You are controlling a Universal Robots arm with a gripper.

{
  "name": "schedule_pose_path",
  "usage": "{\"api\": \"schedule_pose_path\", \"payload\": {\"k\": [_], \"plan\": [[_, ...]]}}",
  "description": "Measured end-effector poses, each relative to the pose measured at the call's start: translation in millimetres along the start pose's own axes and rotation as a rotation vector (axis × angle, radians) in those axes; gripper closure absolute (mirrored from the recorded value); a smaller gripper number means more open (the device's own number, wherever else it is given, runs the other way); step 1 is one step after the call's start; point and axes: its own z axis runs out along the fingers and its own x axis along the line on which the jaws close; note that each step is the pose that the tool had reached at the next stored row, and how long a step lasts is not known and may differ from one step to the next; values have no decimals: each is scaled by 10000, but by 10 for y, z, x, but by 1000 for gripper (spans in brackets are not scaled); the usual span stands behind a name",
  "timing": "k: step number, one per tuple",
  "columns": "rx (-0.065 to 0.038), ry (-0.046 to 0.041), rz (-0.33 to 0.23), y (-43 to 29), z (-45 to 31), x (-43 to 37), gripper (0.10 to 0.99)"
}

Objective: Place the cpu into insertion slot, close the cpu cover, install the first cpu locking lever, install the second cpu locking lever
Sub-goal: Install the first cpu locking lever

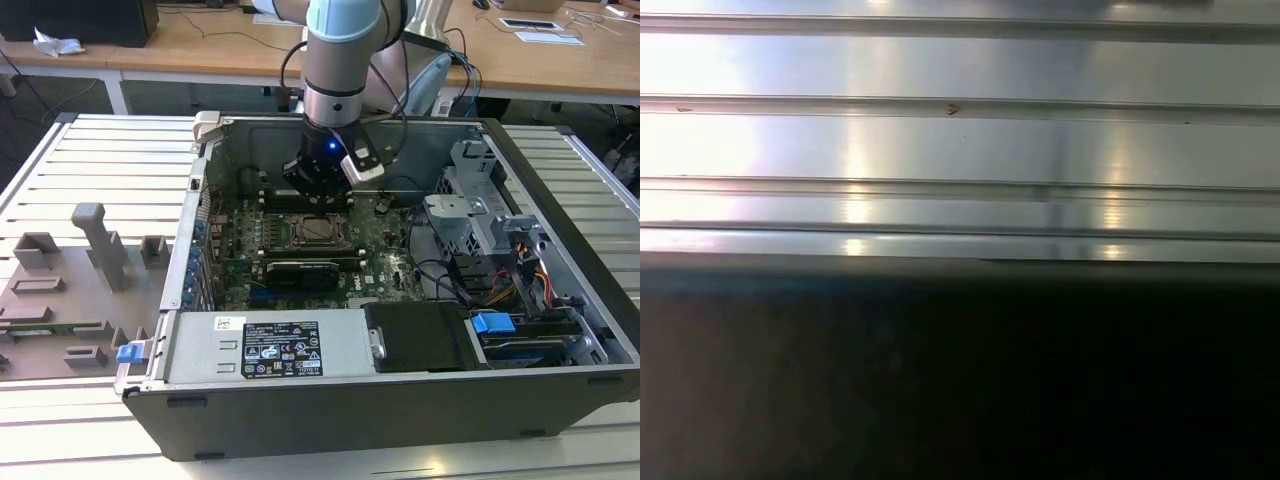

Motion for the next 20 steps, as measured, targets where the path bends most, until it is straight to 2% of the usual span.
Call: {"api": "schedule_pose_path", "payload": {"k": [5, 6, 8, 9, 11, 15, 20], "plan": [[20, 2, -1, 2, -6, -58, 980], [58, 2, -1, 3, -39, -59, 980], [279, 7, 0, 2, -86, -59, 980], [330, 7, -1, -12, -90, -57, 980], [355, 9, 1, -43, -92, -56, 980], [356, 6, 0, -211, -97, -43, 980], [356, 6, 0, -356, -101, -36, 980]]}}
